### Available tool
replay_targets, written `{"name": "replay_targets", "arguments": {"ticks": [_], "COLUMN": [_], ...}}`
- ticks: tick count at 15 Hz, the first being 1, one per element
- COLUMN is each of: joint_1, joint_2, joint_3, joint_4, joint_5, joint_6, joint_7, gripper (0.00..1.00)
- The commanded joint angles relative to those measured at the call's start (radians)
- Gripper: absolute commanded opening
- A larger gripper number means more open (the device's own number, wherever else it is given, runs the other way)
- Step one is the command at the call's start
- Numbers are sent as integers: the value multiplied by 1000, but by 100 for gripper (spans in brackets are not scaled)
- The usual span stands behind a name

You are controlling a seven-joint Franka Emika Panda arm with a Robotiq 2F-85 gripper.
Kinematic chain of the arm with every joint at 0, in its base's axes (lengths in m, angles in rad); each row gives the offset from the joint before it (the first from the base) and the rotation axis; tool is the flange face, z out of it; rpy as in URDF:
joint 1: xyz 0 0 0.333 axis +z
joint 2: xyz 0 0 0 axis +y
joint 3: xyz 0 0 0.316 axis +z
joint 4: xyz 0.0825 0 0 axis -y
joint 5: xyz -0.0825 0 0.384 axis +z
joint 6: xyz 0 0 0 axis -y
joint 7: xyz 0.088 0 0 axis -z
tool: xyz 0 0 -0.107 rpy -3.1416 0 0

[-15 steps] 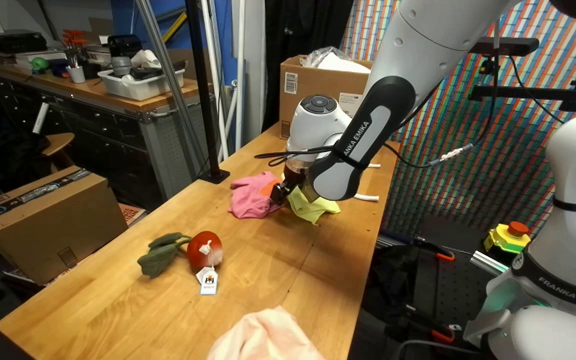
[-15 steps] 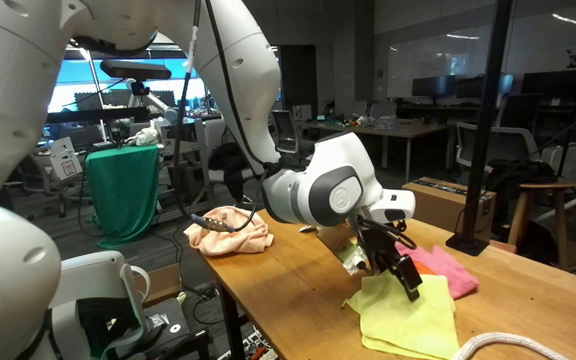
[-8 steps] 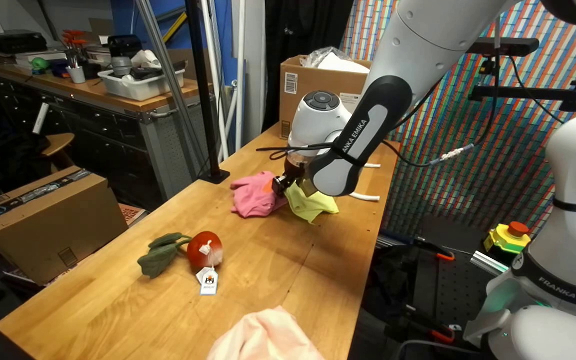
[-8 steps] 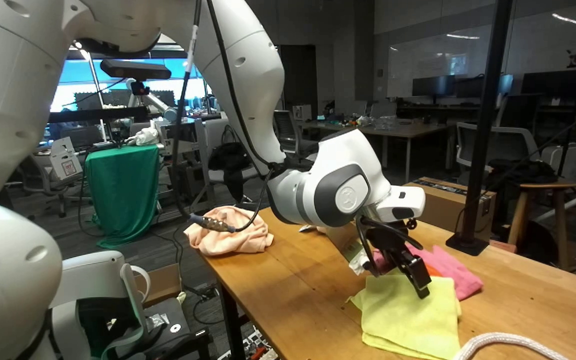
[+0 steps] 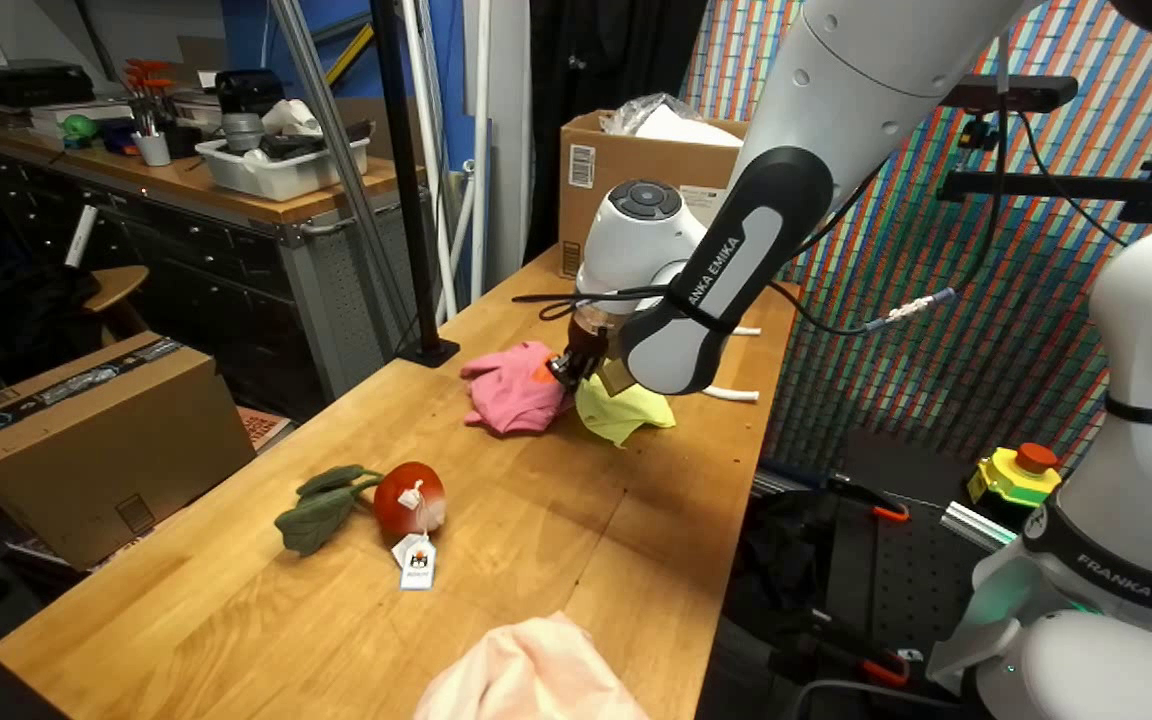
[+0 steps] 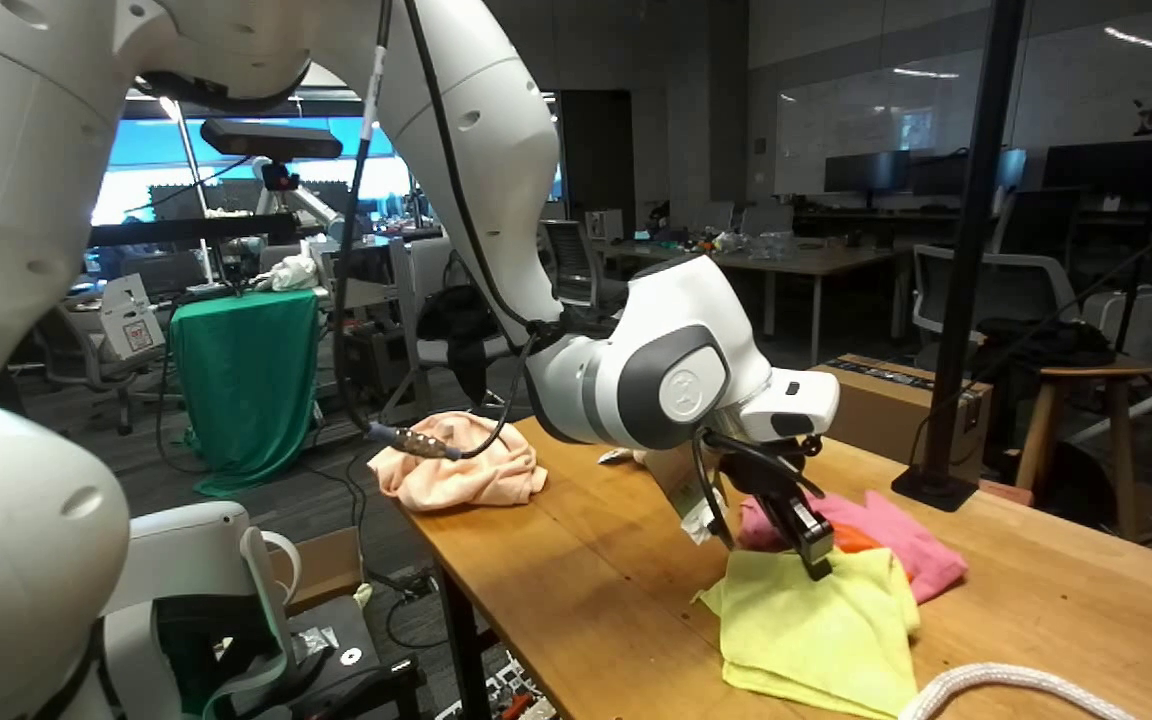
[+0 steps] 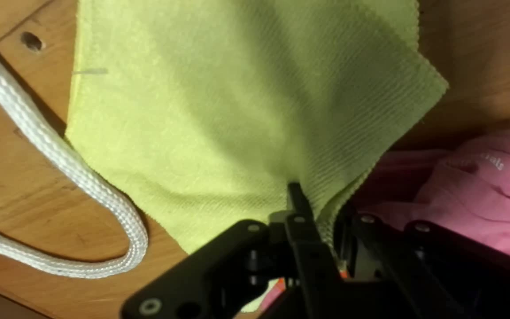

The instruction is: Separate the clothes, rope and plush toy on the table

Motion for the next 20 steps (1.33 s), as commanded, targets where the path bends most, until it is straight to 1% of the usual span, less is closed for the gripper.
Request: {"name": "replay_targets", "arguments": {"ticks": [1, 2, 3, 5, 6, 7, 8, 9, 11, 15, 16, 17, 18, 19, 20], "joint_1": [42, 59, 75, 106, 129, 132, 144, 131, 115, 40, 35, 21, 33, 28, 36], "joint_2": [-51, -59, -64, -85, -87, -100, -98, -115, -109, -115, -106, -104, -92, -91, -91], "joint_3": [-25, -36, -47, -59, -70, -58, -55, -28, 14, 121, 126, 139, 121, 121, 108], "joint_4": [-38, -44, -50, -58, -56, -52, -41, -33, -8, 18, 21, 24, 26, 27, 25], "joint_5": [17, 16, 14, 22, 28, 34, 41, 41, 28, 5, -27, -49, -101, -140, -192], "joint_6": [-17, -26, -29, -70, -94, -136, -175, -224, -273, -304, -289, -285, -279, -282, -287], "joint_7": [19, 27, 36, 71, 110, 148, 214, 257, 371, 521, 554, 574, 622, 651, 684], "gripper": [0, 3, 3, 3, 3, 3, 3, 3, 3, 3, 35, 36, 41, 50, 57]}}
